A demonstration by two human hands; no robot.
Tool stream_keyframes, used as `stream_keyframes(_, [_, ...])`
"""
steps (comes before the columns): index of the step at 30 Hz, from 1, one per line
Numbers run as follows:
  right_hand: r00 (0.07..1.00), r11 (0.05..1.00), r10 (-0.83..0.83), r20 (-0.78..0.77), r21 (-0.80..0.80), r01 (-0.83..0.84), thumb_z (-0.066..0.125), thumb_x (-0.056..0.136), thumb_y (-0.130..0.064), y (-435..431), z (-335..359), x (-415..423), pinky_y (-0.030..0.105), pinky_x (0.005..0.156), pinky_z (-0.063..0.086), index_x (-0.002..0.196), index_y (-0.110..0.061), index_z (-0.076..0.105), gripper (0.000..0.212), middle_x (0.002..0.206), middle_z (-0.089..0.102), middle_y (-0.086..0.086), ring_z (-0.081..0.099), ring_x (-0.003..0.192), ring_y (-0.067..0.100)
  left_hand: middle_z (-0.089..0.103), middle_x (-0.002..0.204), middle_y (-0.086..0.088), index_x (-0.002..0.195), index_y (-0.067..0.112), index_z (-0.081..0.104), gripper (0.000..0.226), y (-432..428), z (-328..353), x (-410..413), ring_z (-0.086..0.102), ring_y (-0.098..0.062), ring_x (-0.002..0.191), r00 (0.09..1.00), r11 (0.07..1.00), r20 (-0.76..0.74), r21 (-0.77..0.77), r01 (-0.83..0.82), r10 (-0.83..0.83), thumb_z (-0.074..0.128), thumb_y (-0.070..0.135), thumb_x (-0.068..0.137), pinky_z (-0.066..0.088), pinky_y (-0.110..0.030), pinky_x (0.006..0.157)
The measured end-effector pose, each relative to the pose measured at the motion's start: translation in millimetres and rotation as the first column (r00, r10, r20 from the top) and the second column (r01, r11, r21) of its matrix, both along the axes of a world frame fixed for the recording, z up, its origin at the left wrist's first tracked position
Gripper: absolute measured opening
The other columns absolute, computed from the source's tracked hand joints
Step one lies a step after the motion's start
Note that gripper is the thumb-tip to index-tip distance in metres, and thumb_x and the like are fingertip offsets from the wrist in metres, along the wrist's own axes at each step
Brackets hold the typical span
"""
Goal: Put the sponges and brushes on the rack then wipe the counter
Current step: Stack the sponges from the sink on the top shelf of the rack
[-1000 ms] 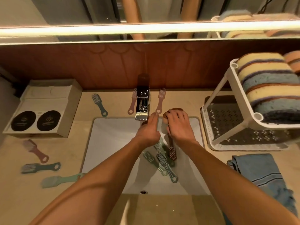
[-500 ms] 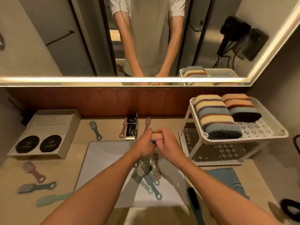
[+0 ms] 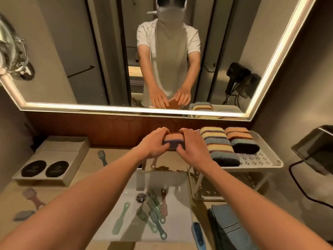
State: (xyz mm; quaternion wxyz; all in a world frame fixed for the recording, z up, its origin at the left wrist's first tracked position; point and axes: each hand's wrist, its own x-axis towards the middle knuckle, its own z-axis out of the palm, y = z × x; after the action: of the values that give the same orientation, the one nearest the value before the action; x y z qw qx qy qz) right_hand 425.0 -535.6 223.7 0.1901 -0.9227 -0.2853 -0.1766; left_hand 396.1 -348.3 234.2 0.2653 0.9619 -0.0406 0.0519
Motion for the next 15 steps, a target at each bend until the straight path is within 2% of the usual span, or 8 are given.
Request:
stream_keyframes(4, [1.0, 0.998, -0.01, 0.028, 0.065, 0.008, 0.061, 0.093, -0.038, -25.1, 29.0, 1.4, 0.036, 0.093, 0.047, 0.136, -0.022, 0.049, 0.048, 0.122, 0.058, 0.0, 0.051, 0.109, 0.017, 0.059, 0.114, 0.002, 0.124, 0.022, 0.054, 0.039, -14.9, 27.6, 7.2, 0.055, -0.013, 0.1, 0.99, 0.997, 0.129, 0.054, 0.05, -0.056, 0.066, 0.037, 0.089, 0.052, -0.036, 0.09])
stream_keyframes(8, [0.998, 0.991, -0.055, 0.034, 0.127, 0.05, 0.06, 0.09, -0.039, -57.2, 51.4, 13.6, 0.037, 0.089, 0.051, 0.128, -0.024, 0.053, 0.041, 0.116, 0.06, -0.002, 0.054, 0.106, 0.016, 0.062, 0.112, 0.001, 0.123, 0.021, 0.053, 0.039, -46.3, 53.1, 19.8, 0.057, -0.015, 0.098, 0.969, 0.995, 0.235, 0.073, 0.061, -0.077, 0.066, 0.04, 0.09, 0.051, -0.036, 0.085])
stream_keyframes(11, [0.995, 0.976, -0.093, -0.032, 0.195, 0.098, 0.063, 0.09, -0.034, -86.2, 52.7, 19.1, 0.032, 0.087, 0.051, 0.125, -0.026, 0.053, 0.038, 0.116, 0.057, -0.004, 0.052, 0.104, 0.012, 0.064, 0.113, 0.0, 0.12, 0.022, 0.056, 0.034, -79.0, 57.4, 27.8, 0.057, -0.018, 0.1, 0.941, 0.986, 0.316, 0.153, 0.074, -0.119, 0.062, 0.043, 0.094, 0.05, -0.038, 0.083])
stream_keyframes(15, [0.98, 0.966, -0.124, -0.153, 0.209, 0.155, 0.063, 0.091, -0.032, -129.2, 45.8, 24.3, 0.036, 0.091, 0.052, 0.134, -0.025, 0.05, 0.045, 0.122, 0.051, -0.001, 0.052, 0.108, 0.016, 0.064, 0.114, -0.001, 0.12, 0.022, 0.056, 0.033, -121.9, 54.4, 37.7, 0.057, -0.021, 0.103, 0.929, 0.977, 0.334, 0.187, 0.103, -0.161, 0.061, 0.044, 0.095, 0.05, -0.04, 0.082])
